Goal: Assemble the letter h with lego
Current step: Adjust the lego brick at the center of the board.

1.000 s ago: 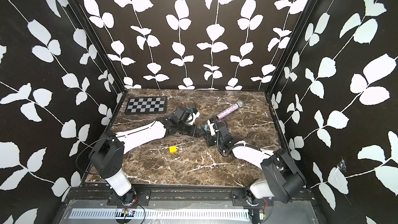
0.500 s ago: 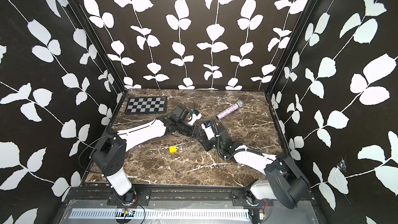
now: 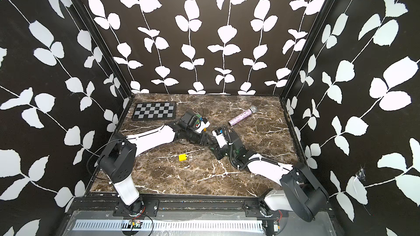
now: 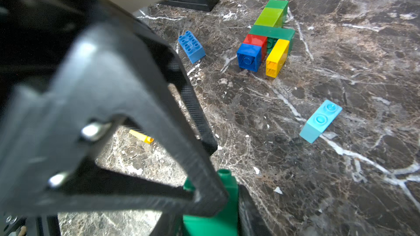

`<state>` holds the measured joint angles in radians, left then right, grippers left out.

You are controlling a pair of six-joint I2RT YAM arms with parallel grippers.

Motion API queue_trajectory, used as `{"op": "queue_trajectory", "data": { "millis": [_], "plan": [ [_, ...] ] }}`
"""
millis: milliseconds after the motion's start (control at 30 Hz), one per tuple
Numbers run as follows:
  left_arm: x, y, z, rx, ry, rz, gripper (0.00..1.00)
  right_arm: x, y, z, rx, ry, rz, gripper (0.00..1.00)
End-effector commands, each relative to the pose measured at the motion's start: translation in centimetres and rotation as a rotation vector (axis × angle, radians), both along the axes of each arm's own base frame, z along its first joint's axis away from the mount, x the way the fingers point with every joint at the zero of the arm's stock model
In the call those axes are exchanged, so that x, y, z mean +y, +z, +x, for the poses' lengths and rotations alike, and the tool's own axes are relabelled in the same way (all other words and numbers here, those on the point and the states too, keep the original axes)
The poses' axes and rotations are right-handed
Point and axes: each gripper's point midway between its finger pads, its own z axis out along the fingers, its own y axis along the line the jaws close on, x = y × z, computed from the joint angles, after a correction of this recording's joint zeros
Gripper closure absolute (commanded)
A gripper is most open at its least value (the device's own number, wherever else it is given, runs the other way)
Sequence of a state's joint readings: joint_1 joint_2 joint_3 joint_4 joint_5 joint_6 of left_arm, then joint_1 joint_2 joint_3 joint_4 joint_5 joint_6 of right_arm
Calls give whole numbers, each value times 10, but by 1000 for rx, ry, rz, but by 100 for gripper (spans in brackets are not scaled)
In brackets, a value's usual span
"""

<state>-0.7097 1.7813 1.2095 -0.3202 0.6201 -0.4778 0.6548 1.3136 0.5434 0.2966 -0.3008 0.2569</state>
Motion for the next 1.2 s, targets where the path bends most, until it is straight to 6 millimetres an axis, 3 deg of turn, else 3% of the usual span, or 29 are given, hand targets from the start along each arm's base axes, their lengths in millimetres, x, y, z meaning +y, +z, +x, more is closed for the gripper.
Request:
{"op": "queue_trajectory", "data": {
  "millis": [0,200,500,667,733,767,833,900,1000,1167],
  "plan": [
    [-2,-9,-17,96,-26,-17,54,10,33,6,-118,28,85,100],
    [-7,-11,-22,136,-46,-50,61,13,35,3,-119,56,98,100],
    [-10,-11,-28,179,-59,-89,100,14,32,4,-115,52,97,100],
    [-7,-10,-22,149,-27,-66,100,13,31,6,-108,37,95,100],
    [-3,-10,-17,130,-2,-50,100,10,31,8,-106,16,92,88],
    [-1,-10,-16,123,8,-45,100,9,30,9,-102,2,89,76],
    [4,-13,-11,98,43,-10,100,5,31,11,-99,-29,88,44],
    [18,-15,4,64,104,30,100,3,32,11,-104,-42,93,27],
    [31,-20,15,7,167,105,100,-1,38,11,-123,-58,115,14],
    [55,-28,33,-97,306,236,100,-15,40,18,-133,-152,99,1]
  ]
}}
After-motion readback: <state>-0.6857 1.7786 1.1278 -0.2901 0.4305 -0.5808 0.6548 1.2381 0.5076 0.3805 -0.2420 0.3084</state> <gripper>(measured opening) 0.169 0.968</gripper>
